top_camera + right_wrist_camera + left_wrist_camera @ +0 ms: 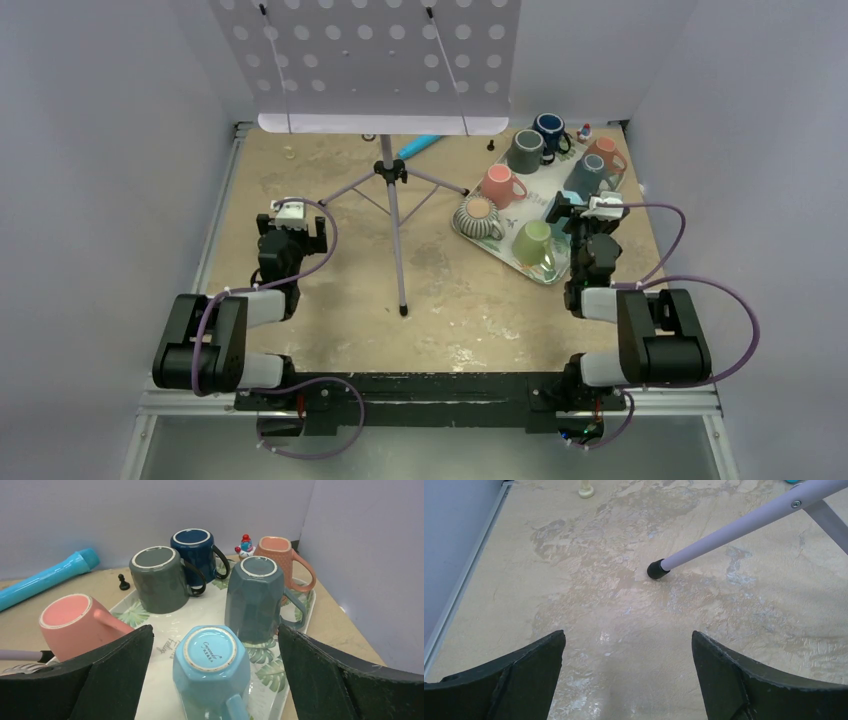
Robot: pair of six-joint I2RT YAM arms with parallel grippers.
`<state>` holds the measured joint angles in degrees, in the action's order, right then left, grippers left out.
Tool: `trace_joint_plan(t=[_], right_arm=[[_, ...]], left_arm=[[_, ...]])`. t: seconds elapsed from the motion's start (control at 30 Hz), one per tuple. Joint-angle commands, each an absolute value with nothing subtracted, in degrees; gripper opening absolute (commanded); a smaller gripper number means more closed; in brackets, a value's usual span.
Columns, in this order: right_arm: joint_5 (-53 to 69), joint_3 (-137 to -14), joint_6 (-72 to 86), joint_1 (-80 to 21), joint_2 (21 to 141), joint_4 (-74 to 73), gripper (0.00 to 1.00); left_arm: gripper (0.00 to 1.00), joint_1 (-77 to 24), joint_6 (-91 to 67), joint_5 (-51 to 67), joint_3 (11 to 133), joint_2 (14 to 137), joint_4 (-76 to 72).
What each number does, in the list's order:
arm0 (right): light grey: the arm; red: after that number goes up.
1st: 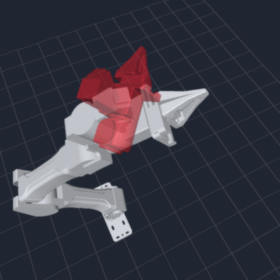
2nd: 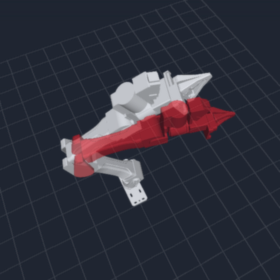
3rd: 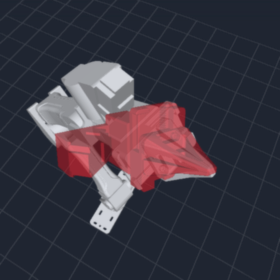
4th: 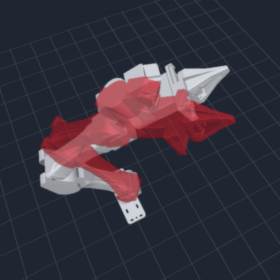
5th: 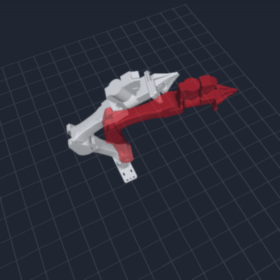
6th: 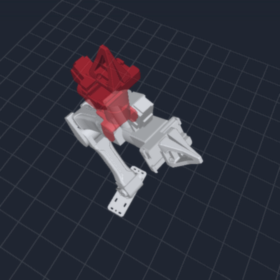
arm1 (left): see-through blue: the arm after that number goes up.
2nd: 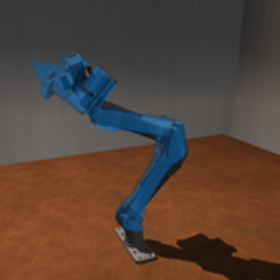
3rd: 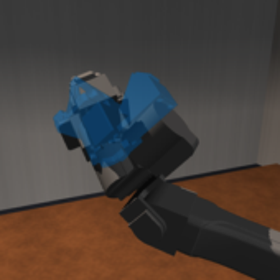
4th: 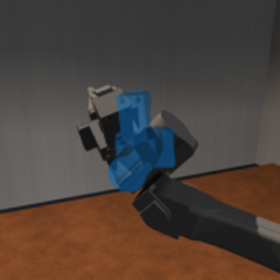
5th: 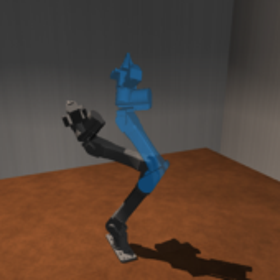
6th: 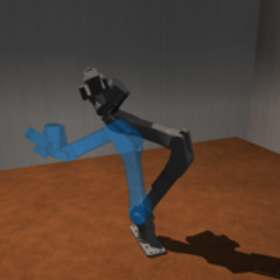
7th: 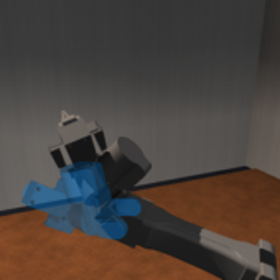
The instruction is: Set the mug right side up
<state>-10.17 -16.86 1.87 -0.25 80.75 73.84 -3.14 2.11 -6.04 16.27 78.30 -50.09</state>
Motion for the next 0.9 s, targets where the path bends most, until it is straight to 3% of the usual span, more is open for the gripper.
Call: trace_joint_plan(t=[0.0, 0.1, 0.27, 0.37, 0.43, 0.6, 0.7, 0.87], right_arm=[[-9.27, -18.76, 0.42, -0.16, 75.33, 71.07, 0.98], [-7.21, -20.6, 1.59, -0.18, 67.36, 58.53, 0.96], [-8.82, -36.82, 10.66, -0.47, 59.62, 16.38, 0.86], [-8.07, -39.03, 13.74, -1.95, 55.57, 3.72, 0.86], [-7.9, -39.68, 15.54, -3.76, 53.1, -3.01, 0.86], [-7.96, -39.49, 19.19, -6.88, 50.13, -13.92, 0.86], [-3.86, -36.44, 19.46, -6.97, 48.97, -11.74, 0.87], [-0.23, -36.97, 18.59, -6.93, 57.32, -10.04, 0.86]], left_arm=[[1.0, -3.39, 0.82, -6.22, 17.66, 77.45, -53.3], [1.0, -3.41, 0.88, -6.29, 17.66, 77.43, -53.33], [1.0, -3.38, 1.55, -4.83, 16.63, 77.15, -55.06], [1.0, -3.38, 2.96, -1.12, 14.95, 73.85, -55.48], [1.0, -3.21, 3.23, 0.64, 16.35, 68.45, -48.26], [1.0, -2.66, 11.7, 7.86, 25.51, 56.02, -20.45], [1.0, -2.56, 16.93, 10.26, 29.34, 52.92, -8.85], [1.0, -2.59, 21.31, 14.08, 35.85, 51.58, 6.69]])
